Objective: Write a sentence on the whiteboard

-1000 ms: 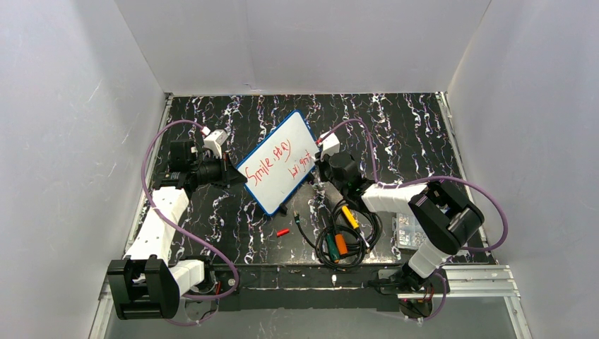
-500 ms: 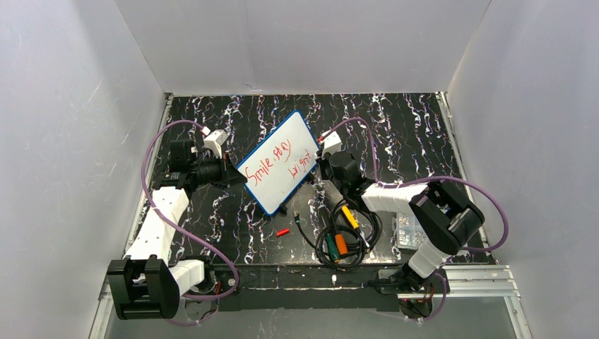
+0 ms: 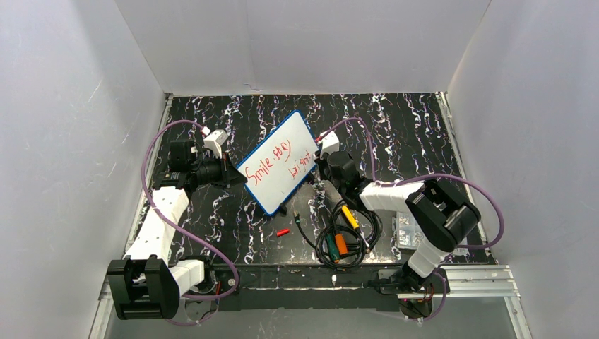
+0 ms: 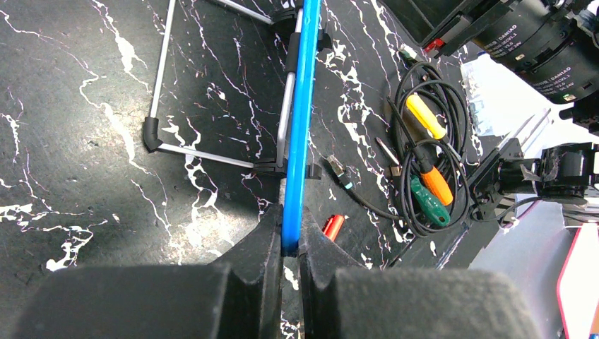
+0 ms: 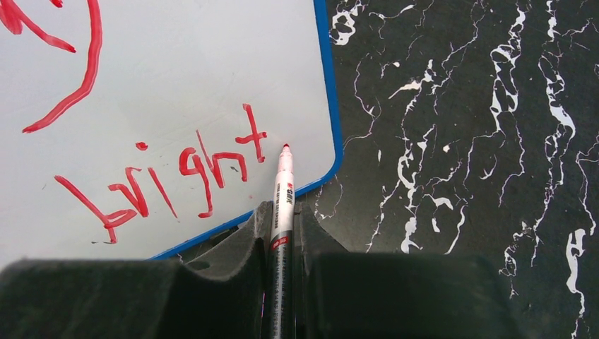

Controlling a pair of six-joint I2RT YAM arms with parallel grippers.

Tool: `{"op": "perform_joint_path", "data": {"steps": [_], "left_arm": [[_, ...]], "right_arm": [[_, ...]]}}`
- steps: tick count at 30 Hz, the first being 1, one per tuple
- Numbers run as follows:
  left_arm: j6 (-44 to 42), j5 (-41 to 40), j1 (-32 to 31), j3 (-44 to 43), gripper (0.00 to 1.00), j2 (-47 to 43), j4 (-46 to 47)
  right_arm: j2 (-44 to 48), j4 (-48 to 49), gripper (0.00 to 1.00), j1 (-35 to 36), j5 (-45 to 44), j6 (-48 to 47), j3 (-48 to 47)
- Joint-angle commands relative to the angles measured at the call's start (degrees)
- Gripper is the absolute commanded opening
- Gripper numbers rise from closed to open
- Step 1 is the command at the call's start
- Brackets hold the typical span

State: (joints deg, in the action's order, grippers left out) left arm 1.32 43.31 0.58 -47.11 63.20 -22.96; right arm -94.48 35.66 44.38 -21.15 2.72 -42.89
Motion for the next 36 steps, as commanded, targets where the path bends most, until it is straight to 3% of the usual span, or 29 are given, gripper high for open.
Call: {"op": "perform_joint_path", "data": {"steps": [1,16,21,26,36], "left_arm": [[-2.02,-1.25,-0.67,-0.18,0.00,0.28,-3.01],[-2.01,-1.35,-0.67,-0.17,0.00,0.45,-3.03],[-1.76,-2.24,-0.67,-0.25,0.00,0.19,-3.26],[-1.76,-3.26,-0.67,-0.26,0.21,-0.03,-3.57],[-1.76,-5.22,-0.67,0.15,0.55,-1.89,-3.84]], "right_arm": [[-1.18,1.95,0.01,0.24,0.28,-0.44,-2.87],[-1.57,2.88,0.01,0.27,1.79,-0.22,-2.90],[1.25,1.24,0.01,0.26,-2.13,0.28,-1.52],[9.98,-2.56,0.01,0.26,-7.43,0.66,1.84],[25.71,-12.09,0.01,0.25,-9.04,0.95,6.43]]}}
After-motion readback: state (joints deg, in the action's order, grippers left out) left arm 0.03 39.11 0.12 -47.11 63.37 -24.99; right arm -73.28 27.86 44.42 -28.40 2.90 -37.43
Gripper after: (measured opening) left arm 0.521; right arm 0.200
